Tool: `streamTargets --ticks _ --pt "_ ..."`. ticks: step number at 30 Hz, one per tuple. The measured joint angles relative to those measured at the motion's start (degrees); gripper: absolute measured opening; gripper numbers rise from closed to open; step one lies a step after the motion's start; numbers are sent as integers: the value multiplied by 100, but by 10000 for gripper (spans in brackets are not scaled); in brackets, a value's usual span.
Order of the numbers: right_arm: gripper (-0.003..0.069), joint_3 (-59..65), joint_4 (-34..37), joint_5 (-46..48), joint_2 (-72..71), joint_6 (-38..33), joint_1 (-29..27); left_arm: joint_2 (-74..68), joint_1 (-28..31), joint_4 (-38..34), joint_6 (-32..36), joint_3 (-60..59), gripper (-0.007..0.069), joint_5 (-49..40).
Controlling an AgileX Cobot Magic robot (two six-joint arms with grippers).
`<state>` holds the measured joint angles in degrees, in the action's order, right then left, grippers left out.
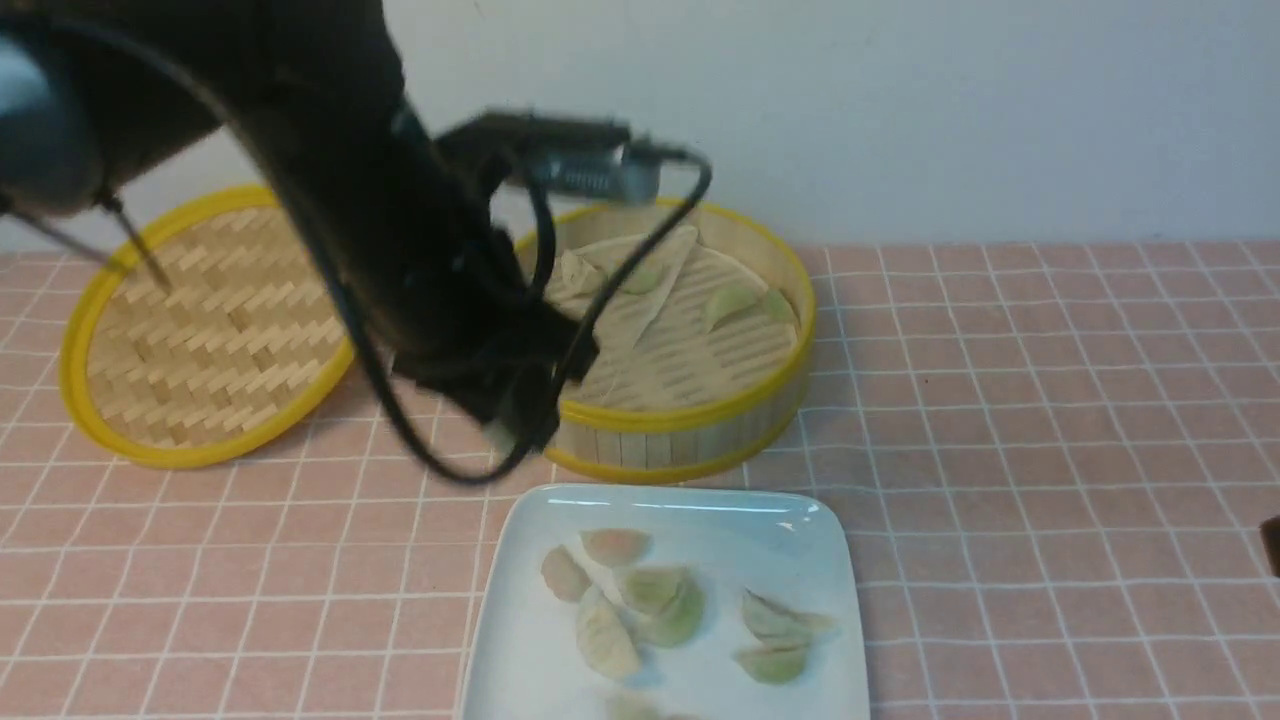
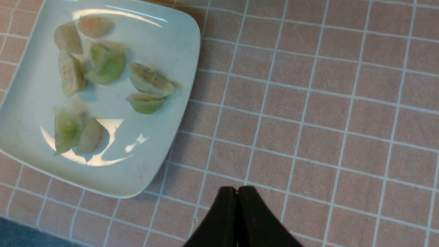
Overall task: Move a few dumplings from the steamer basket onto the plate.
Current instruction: Use the left arm to put the dumpling into the plate, then use the right arm to grab a dumpling from inside the steamer
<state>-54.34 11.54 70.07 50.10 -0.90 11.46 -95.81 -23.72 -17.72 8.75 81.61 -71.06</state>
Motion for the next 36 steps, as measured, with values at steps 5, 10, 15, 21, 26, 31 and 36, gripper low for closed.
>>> streamTargets --ticks 5,10,15,21,26,31,36 --pt "-15 0 177 -285 106 -362 0 573 -584 -347 66 -1906 158 1240" --pt "-15 0 681 -359 525 -781 0 327 -1003 -212 85 -2512 158 1996" --pt "-15 -156 1011 -399 1113 -1146 4 -122 -1077 -135 85 -2560 194 2336" --pt "-15 -896 1172 -445 1954 -1520 40 -359 -1077 -141 85 -2542 382 2337" --pt "-12 -2002 1161 -633 3068 -1813 358 -217 -1077 -18 -18 -2116 356 1906" --pt "-9 -3666 905 -814 4661 -1729 517 762 -952 436 -451 -1934 55 1694" --pt "19 -5625 828 -237 6505 -1757 517 2114 -785 727 -875 -1928 -6 1329"
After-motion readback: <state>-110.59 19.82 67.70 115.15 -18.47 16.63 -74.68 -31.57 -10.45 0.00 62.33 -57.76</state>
